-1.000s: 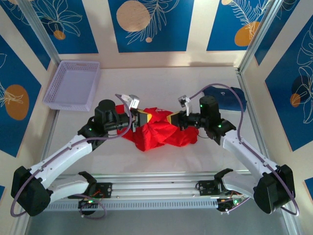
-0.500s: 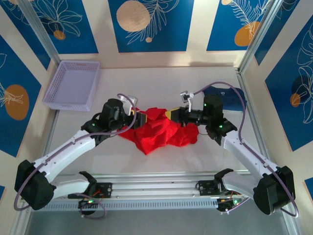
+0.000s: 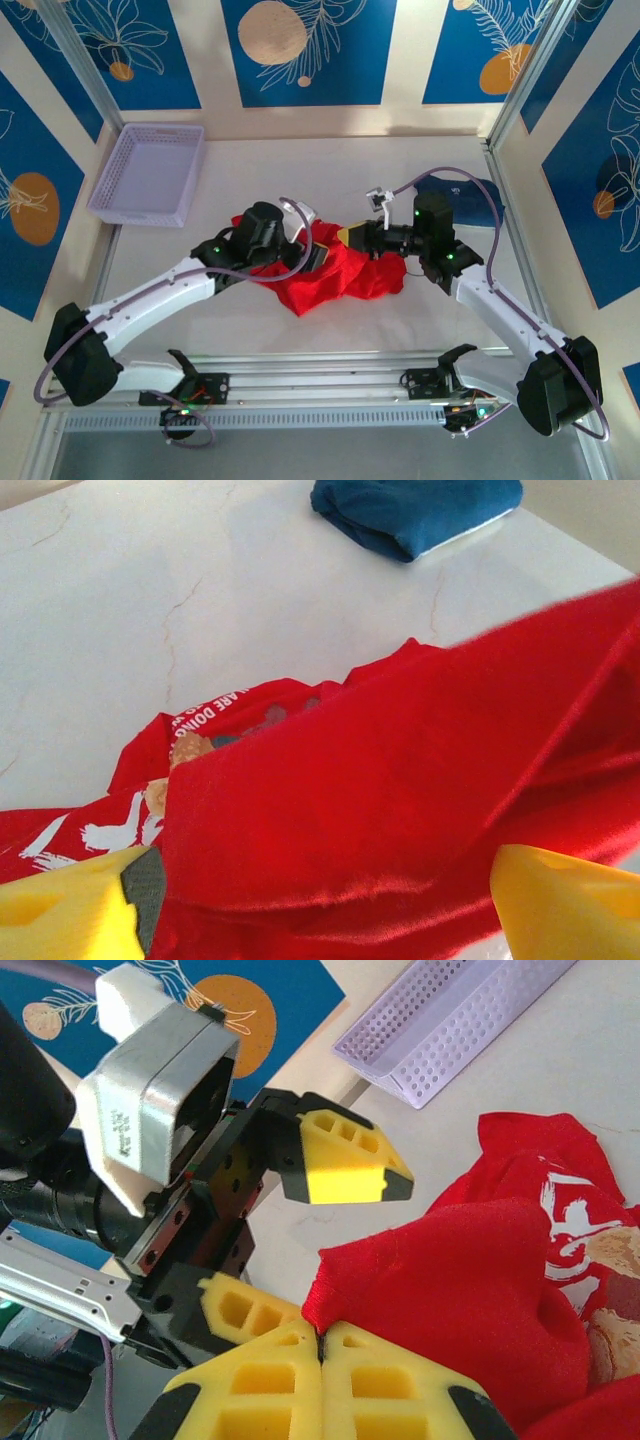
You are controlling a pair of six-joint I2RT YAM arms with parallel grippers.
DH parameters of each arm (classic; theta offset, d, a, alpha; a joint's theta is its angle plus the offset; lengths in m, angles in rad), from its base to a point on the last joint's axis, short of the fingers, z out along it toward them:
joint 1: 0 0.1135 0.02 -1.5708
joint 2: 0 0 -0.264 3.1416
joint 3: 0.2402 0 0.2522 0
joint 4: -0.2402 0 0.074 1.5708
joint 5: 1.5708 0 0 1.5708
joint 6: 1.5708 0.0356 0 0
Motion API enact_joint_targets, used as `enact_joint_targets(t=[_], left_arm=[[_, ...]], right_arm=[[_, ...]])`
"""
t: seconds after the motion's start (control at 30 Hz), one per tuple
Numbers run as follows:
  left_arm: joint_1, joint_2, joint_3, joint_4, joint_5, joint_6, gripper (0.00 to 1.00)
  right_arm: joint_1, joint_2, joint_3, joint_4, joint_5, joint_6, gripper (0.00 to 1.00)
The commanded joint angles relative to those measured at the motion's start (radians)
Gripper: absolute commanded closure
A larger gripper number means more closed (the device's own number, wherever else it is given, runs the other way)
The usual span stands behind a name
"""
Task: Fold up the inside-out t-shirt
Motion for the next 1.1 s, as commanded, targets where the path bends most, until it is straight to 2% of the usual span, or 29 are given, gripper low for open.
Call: enact_joint_targets(t=[0.0, 0.3, 0.5, 0.6, 0.67, 0.73, 0.8, 0.9, 0.97, 1.07], left_arm=[[-0.006, 0.047, 0.06, -0.004, -0.119, 0.001, 0.2], [0.04, 0.158, 0.132, -0.073, -0.267, -0.045, 0.51], [0.087, 0.14, 0.117, -0.087, -0.216, -0.071, 0.74], [0.104, 0.11, 0.102, -0.082, -0.132, -0.067, 0.89], [0.115, 0.079, 0.086, -0.082, -0.058, -0.069, 0.96], [0.129, 0.036, 0.063, -0.069, 0.069, -0.075, 0.98], [0.144, -0.026, 0.018, -0.007, 0.26, -0.104, 0.99], [0.153, -0.104, -0.05, 0.107, 0.481, -0.148, 1.0], [0.153, -0.137, -0.075, 0.134, 0.516, -0.161, 1.0], [0.152, -0.146, -0.079, 0.089, 0.418, -0.153, 1.0]], right_arm=[[0.007, -0.006, 0.02, -0.028, -0.021, -0.035, 1.0], [0.003, -0.064, 0.038, -0.125, 0.037, -0.111, 1.0], [0.0, -0.088, 0.051, -0.167, 0.075, -0.149, 1.0], [0.001, -0.086, 0.055, -0.183, 0.102, -0.156, 1.0], [0.001, -0.088, 0.066, -0.212, 0.161, -0.158, 1.0], [0.009, -0.085, 0.082, -0.251, 0.257, -0.164, 1.0], [0.028, -0.076, 0.091, -0.279, 0.35, -0.168, 1.0], [0.042, -0.059, 0.093, -0.287, 0.4, -0.169, 1.0], [0.044, -0.051, 0.092, -0.278, 0.388, -0.168, 1.0], [0.046, -0.053, 0.088, -0.256, 0.339, -0.163, 1.0]])
